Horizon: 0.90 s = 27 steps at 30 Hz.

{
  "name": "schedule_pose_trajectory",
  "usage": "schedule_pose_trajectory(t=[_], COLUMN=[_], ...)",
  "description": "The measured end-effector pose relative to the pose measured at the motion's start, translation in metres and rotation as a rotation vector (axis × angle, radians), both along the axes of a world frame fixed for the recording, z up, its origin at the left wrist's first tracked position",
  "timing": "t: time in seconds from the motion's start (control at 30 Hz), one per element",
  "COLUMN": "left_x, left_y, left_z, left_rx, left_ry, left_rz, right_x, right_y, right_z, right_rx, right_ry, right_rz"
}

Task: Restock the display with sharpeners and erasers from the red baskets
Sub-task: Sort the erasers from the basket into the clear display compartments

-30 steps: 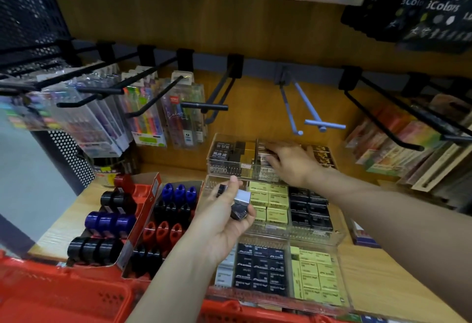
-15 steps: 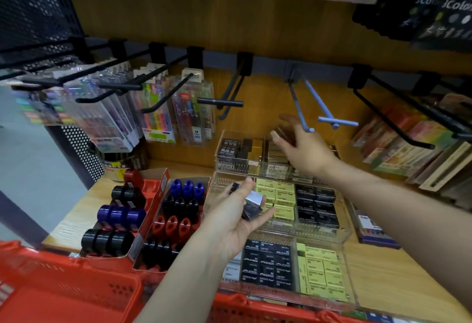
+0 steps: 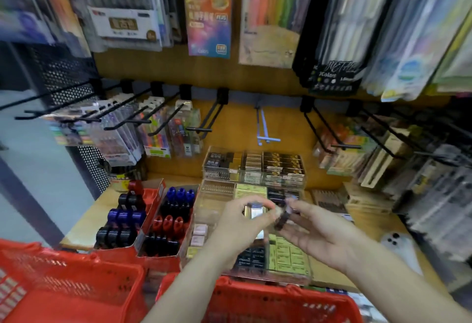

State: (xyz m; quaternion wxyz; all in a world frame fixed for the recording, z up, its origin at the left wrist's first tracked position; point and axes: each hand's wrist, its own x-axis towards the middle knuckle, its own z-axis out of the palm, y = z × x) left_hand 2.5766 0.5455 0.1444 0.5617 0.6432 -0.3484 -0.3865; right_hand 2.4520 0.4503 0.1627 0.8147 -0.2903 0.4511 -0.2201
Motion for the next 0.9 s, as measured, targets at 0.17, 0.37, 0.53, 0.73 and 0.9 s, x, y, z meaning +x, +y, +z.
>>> schedule_pose_trajectory(t=[0.17,0.37,0.53,0.73,0.9], left_x=[-0.017,-0.022,-0.004,0.013,0.022], left_y=[0.005,0.005,0.005,0.008,0.01], left_z=[0.001,-0.009,-0.006,-0.003,0.002], left_rx=[-0.022,-0.163,-0.036,0.08,0.104], left_ry=[-0.463,-0.746,-0.063,0.7,0.571], left_rz=[-0.045,0.173,0.098,0.02,-0.055], right_x=[-0.011,-0.007,-0.011,-0.024,-0.02], right_y=[0.008,0.016,0.011,-0.002,-0.002], right_z=[0.013,0.019,0.018,0.013,0.004], right_rx=[0.094,0.11,-0.111,-0.951,-1.47], right_ry=[-0.081,-0.164,-0.024,0.202,0.351], right_rz=[-0.043,-0.011,0.122,0.503,0.489])
